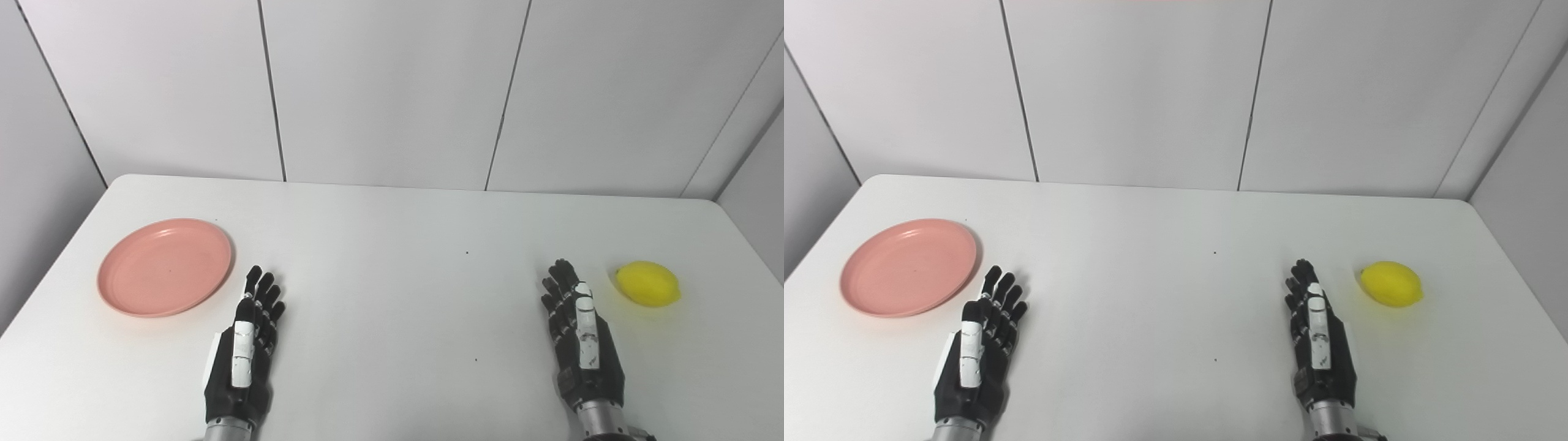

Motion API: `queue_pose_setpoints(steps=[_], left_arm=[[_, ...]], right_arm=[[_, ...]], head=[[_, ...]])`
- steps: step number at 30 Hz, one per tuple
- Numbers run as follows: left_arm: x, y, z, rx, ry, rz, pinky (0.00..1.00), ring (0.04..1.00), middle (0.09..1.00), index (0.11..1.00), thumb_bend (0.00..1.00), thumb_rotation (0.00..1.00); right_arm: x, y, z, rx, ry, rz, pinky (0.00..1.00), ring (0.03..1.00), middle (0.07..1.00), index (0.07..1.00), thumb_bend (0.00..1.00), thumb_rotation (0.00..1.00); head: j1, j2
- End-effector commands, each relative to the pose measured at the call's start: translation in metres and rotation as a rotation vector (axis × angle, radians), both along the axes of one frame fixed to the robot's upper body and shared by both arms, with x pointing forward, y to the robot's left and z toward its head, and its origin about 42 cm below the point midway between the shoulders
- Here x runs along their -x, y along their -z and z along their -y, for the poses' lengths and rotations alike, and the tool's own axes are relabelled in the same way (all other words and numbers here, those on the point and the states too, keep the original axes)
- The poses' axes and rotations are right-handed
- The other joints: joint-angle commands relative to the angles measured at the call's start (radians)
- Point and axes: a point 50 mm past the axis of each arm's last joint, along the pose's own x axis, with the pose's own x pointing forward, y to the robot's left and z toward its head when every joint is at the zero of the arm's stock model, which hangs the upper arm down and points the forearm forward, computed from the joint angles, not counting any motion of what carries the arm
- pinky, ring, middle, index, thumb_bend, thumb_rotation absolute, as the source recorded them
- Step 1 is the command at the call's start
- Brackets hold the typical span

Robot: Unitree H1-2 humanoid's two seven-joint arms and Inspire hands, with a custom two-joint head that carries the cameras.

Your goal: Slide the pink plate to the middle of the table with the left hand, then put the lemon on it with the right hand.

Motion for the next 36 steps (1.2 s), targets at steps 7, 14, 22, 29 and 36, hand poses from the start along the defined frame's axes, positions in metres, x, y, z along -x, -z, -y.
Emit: queue_pose_setpoints(steps=[7, 14, 22, 29, 36], left_arm=[[0.011, 0.023, -0.012, -0.025, -0.011, -0.101, 1.0, 1.0, 1.0, 1.0, 0.92, 0.89], [0.011, 0.023, -0.012, -0.022, -0.008, -0.101, 1.0, 1.0, 1.0, 1.0, 0.92, 0.89], [0.011, 0.023, -0.014, -0.02, -0.008, -0.099, 1.0, 1.0, 1.0, 1.0, 0.92, 0.89], [0.011, 0.025, -0.012, -0.025, -0.014, -0.1, 1.0, 1.0, 1.0, 1.0, 0.92, 0.88], [0.009, 0.031, -0.002, -0.044, -0.023, -0.098, 1.0, 1.0, 0.999, 1.0, 0.9, 0.91]], right_arm=[[0.009, 0.021, -0.002, 0.0, -0.014, -0.103, 1.0, 0.962, 0.951, 0.917, 0.64, 0.87], [0.009, 0.02, -0.003, -0.013, -0.014, -0.1, 1.0, 0.961, 0.948, 0.913, 0.64, 0.85], [0.009, 0.019, -0.004, -0.018, -0.012, -0.101, 1.0, 0.961, 0.95, 0.917, 0.64, 0.86], [0.008, 0.021, -0.002, -0.016, -0.015, -0.097, 1.0, 0.958, 0.948, 0.916, 0.64, 0.86], [0.008, 0.025, 0.007, -0.015, -0.018, -0.105, 1.0, 0.959, 0.95, 0.919, 0.64, 0.87]], head=[[0.0, 0.0], [-0.001, 0.001], [-0.004, 0.0], [0.024, -0.017], [0.085, -0.047]])
